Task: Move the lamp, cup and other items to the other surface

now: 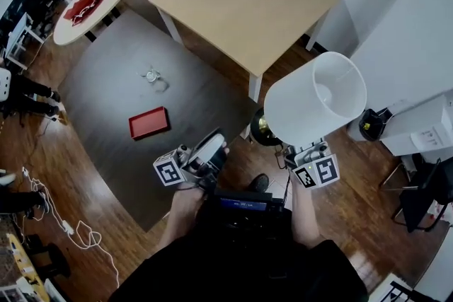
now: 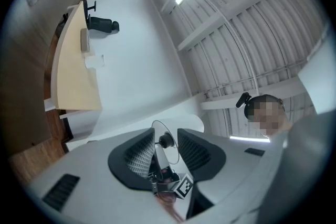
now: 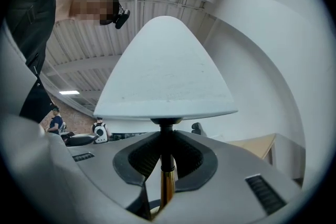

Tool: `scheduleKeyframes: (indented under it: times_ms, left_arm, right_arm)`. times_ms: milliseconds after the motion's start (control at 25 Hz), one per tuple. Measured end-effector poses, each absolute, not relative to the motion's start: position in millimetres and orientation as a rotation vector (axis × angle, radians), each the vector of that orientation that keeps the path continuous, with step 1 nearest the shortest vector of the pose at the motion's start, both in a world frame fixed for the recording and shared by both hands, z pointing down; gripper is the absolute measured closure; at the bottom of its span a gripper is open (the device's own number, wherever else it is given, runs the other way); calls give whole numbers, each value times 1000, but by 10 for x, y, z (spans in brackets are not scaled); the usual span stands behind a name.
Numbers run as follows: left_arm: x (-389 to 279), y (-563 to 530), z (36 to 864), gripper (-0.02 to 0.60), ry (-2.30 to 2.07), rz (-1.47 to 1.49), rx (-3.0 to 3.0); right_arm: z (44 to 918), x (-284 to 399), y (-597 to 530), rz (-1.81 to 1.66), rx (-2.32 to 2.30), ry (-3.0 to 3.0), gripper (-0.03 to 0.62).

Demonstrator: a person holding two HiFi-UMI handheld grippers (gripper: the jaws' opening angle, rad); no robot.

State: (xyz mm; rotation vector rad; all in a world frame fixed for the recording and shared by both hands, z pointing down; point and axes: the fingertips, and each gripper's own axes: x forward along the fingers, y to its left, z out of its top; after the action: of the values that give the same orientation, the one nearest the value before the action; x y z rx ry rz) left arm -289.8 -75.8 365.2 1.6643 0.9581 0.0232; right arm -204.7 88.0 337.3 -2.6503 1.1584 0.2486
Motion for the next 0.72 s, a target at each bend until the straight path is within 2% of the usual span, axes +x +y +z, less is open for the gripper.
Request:
scheduleKeyframes:
  times_ms: [440,720]
  left_arm:
    - [-2100,658,3659,442,1049,99,1621]
    - [-1863,1085,3659,443,1111,151,1580]
  right_arm:
    - [3318,-1491,2429,295,-2715,999,514]
    - [3273,-1372,2879,330,-2746,900,514]
